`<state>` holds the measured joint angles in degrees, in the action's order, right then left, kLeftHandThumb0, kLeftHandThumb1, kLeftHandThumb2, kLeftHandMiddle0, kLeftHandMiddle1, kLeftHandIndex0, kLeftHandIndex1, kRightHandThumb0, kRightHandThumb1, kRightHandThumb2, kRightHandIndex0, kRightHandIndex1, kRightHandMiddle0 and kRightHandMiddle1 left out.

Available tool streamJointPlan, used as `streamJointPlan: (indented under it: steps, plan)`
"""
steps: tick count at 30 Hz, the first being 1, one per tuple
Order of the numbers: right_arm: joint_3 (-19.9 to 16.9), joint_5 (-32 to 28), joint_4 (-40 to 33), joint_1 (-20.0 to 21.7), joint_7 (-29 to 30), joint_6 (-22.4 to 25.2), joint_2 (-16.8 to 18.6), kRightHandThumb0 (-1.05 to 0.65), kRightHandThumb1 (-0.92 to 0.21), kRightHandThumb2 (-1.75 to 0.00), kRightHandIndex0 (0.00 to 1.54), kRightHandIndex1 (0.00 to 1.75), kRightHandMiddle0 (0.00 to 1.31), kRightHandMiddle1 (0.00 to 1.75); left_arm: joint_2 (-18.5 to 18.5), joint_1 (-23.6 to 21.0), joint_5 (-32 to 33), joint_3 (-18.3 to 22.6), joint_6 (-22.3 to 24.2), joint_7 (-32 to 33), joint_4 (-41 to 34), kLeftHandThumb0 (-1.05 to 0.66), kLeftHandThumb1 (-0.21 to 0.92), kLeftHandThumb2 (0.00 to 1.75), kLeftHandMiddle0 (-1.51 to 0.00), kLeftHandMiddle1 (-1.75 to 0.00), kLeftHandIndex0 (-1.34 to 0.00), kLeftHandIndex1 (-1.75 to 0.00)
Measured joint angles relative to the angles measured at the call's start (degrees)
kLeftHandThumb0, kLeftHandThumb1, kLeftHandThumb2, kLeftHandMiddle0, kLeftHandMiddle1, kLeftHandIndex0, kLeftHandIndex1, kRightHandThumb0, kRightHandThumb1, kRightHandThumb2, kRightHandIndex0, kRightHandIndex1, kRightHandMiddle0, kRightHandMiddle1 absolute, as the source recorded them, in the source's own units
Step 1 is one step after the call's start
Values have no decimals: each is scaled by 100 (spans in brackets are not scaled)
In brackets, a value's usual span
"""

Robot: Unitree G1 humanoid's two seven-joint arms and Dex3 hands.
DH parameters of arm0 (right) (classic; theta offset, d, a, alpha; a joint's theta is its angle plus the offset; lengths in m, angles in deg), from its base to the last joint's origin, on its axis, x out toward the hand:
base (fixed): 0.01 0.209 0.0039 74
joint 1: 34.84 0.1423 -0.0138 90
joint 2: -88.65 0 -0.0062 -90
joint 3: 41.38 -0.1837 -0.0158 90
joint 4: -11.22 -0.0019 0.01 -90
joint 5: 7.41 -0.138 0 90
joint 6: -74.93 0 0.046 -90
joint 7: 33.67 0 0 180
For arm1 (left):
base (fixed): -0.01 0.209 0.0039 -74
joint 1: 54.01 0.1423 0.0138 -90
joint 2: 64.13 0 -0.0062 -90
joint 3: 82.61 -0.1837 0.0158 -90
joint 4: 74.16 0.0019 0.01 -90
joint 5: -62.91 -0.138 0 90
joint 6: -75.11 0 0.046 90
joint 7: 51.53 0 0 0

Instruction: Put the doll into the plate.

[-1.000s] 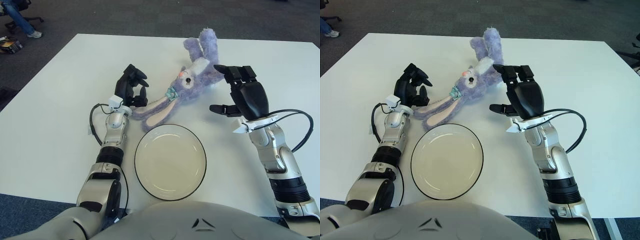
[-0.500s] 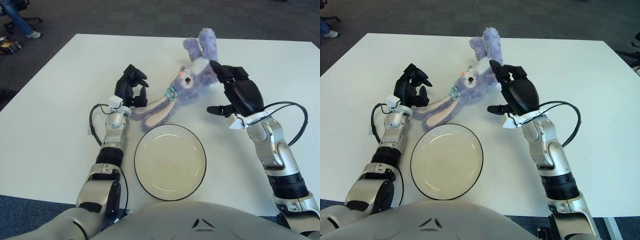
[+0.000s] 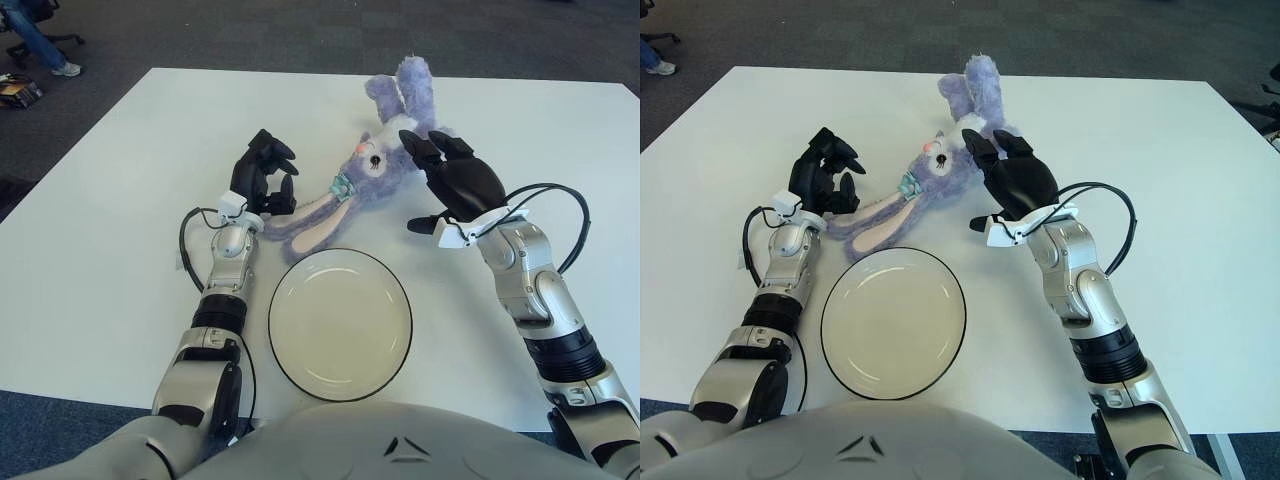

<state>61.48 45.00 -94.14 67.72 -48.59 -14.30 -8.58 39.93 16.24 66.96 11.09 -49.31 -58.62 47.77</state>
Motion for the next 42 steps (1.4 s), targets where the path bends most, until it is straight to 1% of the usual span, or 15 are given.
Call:
streamJointPlan:
  steps: [5,9,12,17,18,21,25,30,33,39,42]
  plan:
    - [69,-29,184,139,0,-71,0,-43,-34,-94,2,3,0,0,2,4,5,-4,-1,-9,-4,-1,33,131,-49,-175,-47,-175]
    - [142,-41,337,262,6,-139,-14,-41,-34,-94,1,2,0,0,6,15,13,-6,-2,-13,-15,-1,33,131,-49,-175,-48,-175]
    - [241,-10,468,375,6,-210,-57,-26,-26,-105,2,2,0,0,9,18,12,-8,-4,-16,-24,-1,33,132,-49,-175,-48,-175]
    - [325,-3,571,543,-1,-312,-108,-10,-20,-114,5,3,0,0,13,22,12,-15,-4,-22,-37,-1,33,131,-49,-175,-48,-175]
    - [335,-7,584,572,-5,-319,-109,-10,-20,-115,5,3,0,0,13,24,14,-15,-3,-26,-40,-1,33,131,-49,-175,-47,-175]
    - [361,-18,652,677,-18,-331,-108,-10,-19,-116,6,3,0,0,13,25,15,-19,-3,-38,-44,-1,34,131,-49,-175,-47,-175]
    - [372,-40,747,766,-6,-331,-98,-17,-20,-113,6,3,0,0,14,26,19,-20,-3,-43,-44,-1,34,130,-48,-175,-47,-175]
    - [372,-79,836,777,196,-346,-66,-21,-20,-110,7,3,0,0,15,27,18,-21,-4,-44,-44,-1,34,130,-48,-175,-47,-175]
    - [372,-79,868,777,411,-374,-50,-23,-21,-109,7,3,0,0,15,28,18,-21,-5,-44,-42,-1,35,130,-48,-175,-46,-175]
    - [374,21,976,806,951,-414,-22,-20,-20,-109,7,3,0,0,16,23,21,-20,-27,-63,-22,-1,34,130,-48,-175,-47,-175]
    - [379,35,1024,844,1086,-418,-22,-20,-20,-110,7,3,0,0,15,22,23,-20,-52,-71,-17,-1,34,130,-48,-175,-47,-175]
